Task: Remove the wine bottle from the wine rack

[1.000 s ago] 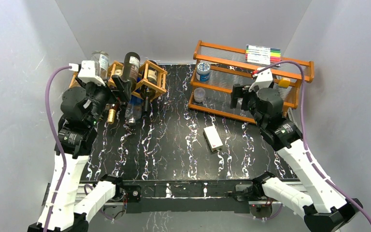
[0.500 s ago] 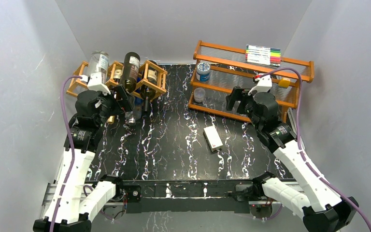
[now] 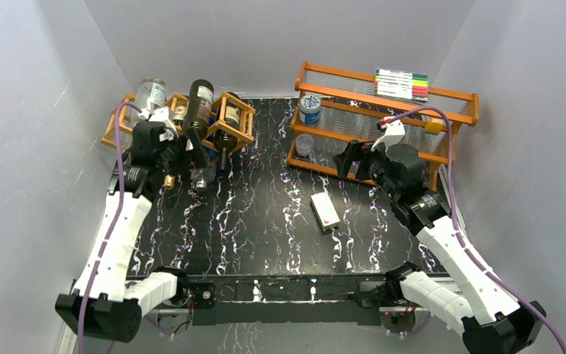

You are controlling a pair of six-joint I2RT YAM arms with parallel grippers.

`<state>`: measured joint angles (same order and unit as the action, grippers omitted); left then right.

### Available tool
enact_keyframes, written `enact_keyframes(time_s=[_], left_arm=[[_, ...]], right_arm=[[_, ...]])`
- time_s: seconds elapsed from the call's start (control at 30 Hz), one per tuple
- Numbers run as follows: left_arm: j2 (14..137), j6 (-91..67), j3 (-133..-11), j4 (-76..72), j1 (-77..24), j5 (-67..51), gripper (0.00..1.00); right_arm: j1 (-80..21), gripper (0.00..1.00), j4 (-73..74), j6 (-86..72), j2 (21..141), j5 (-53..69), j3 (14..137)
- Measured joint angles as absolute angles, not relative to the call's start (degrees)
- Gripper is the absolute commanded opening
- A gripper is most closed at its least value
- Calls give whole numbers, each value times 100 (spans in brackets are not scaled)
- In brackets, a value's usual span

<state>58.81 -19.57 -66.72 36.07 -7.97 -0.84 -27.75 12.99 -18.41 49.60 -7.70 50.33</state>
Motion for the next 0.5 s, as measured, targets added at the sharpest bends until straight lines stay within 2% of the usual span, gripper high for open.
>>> enact_keyframes(time_s=[0.27, 0.4, 0.5], left_arm=[[7109, -1802, -7758, 4128, -701, 270, 98], [7572, -1754, -8077, 4200, -513, 32, 90], [7817, -1745, -8099, 4187, -392, -137, 81]], right_arm=[[-2773, 98, 1253, -1800, 4963, -556, 5033], [-2773, 98, 1240, -1793, 4963, -534, 5033], [-2770, 98, 1243, -1787, 4960, -534, 5033]])
